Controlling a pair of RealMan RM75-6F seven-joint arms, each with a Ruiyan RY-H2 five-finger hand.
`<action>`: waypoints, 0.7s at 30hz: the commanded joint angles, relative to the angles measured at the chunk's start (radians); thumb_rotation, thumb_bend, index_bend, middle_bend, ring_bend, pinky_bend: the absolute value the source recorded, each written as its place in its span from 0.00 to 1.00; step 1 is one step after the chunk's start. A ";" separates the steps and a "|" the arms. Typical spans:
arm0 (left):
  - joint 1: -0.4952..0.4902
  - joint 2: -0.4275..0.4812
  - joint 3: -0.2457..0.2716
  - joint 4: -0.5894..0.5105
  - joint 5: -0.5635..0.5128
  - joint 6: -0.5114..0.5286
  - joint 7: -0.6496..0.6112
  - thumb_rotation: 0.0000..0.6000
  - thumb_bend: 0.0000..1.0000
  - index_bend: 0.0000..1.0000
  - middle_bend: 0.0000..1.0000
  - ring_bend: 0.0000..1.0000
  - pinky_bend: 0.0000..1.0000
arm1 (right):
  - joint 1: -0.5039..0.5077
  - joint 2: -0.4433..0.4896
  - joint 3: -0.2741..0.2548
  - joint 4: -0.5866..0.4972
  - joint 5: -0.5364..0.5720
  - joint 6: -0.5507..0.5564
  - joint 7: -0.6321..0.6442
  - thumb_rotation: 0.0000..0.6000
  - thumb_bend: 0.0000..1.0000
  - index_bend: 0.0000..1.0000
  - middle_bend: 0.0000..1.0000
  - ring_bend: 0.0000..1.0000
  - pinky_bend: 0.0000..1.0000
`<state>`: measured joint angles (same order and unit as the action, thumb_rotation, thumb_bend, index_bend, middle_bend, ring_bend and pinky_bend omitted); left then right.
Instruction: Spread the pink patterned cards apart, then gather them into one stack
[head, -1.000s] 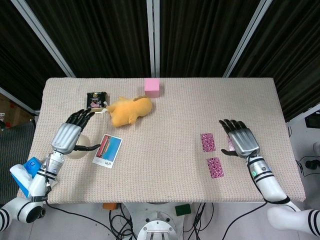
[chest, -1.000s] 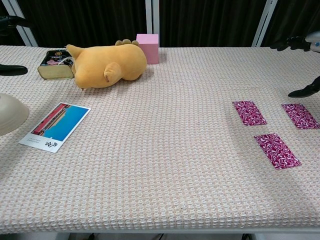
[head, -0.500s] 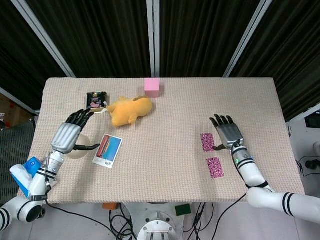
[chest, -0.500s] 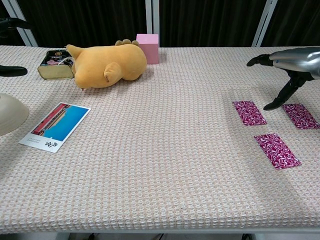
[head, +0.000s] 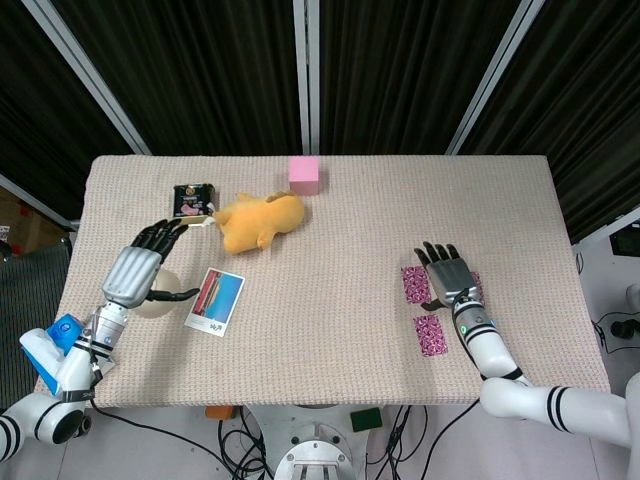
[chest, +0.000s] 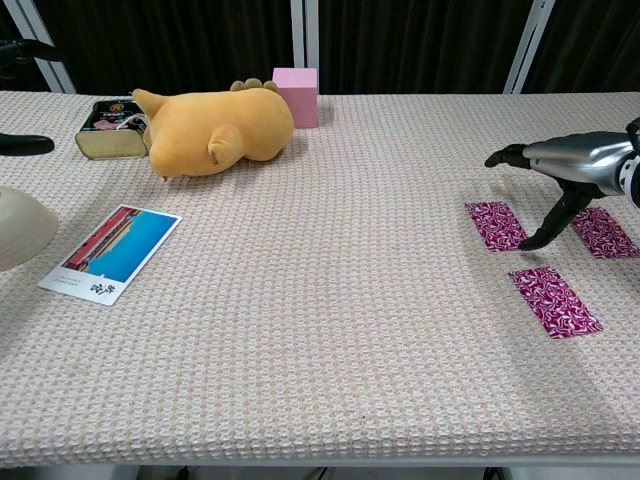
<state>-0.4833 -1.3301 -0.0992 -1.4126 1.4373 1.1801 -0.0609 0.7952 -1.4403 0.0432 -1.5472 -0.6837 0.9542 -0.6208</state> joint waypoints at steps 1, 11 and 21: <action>0.000 0.002 0.000 0.000 0.000 0.000 -0.001 0.36 0.04 0.04 0.02 0.00 0.12 | 0.004 -0.021 -0.001 0.023 0.019 -0.007 -0.012 0.89 0.00 0.00 0.00 0.00 0.00; 0.000 0.002 -0.001 0.004 -0.003 -0.003 -0.006 0.37 0.04 0.04 0.02 0.00 0.12 | 0.004 -0.043 0.002 0.050 0.024 -0.019 -0.009 0.89 0.01 0.02 0.00 0.00 0.00; 0.000 -0.001 0.001 0.011 -0.002 -0.004 -0.012 0.37 0.04 0.04 0.02 0.00 0.12 | 0.008 -0.054 -0.001 0.070 0.037 -0.038 -0.018 0.89 0.05 0.14 0.00 0.00 0.00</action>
<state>-0.4831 -1.3311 -0.0979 -1.4011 1.4355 1.1757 -0.0728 0.8032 -1.4939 0.0422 -1.4774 -0.6472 0.9169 -0.6386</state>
